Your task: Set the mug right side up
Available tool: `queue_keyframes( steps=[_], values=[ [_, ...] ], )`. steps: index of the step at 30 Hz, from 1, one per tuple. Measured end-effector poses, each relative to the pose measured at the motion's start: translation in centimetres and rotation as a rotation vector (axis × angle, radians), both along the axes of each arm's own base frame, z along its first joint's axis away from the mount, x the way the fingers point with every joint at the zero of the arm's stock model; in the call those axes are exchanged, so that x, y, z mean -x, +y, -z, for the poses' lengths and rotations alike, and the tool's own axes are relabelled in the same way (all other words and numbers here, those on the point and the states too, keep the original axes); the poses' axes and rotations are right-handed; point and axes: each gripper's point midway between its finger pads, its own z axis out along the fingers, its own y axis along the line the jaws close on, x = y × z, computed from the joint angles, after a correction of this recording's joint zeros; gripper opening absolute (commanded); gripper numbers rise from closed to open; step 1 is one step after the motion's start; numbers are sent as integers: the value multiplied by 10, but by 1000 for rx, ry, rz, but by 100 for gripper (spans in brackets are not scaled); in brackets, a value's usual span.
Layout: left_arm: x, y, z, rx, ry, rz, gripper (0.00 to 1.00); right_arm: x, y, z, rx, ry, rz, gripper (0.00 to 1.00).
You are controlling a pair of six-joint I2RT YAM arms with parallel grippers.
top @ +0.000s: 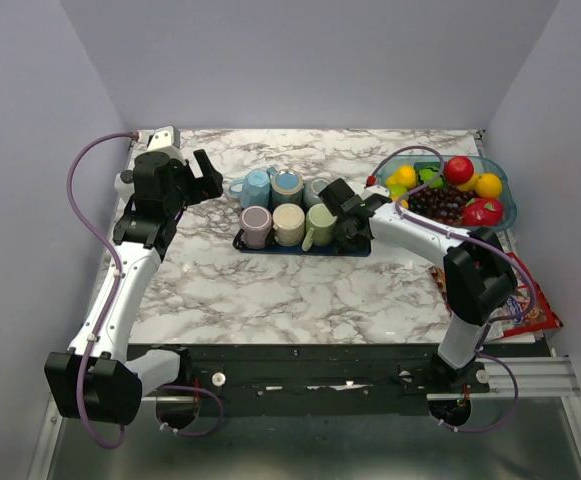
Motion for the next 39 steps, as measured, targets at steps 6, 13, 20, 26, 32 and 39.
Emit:
queue_keyframes(
  steps=[6, 13, 20, 26, 32, 39],
  values=[
    [1, 0, 2, -6, 8, 2, 99, -1, 1, 0, -1, 4, -1, 49],
    [2, 1, 4, -10, 17, 3, 99, -4, 5, 5, 5, 26, 3, 35],
    [3, 1, 7, -17, 28, 4, 99, -5, 7, 7, 7, 33, 0, 1],
    [4, 1, 7, -22, 29, 6, 99, -7, 10, 6, 4, 28, -9, 1],
    [4, 1, 8, -23, 31, 6, 99, -6, 11, 4, 37, 10, -33, 1],
    [4, 1, 9, -21, 35, 8, 99, 1, 15, -14, 78, -34, -79, 1]
  ],
)
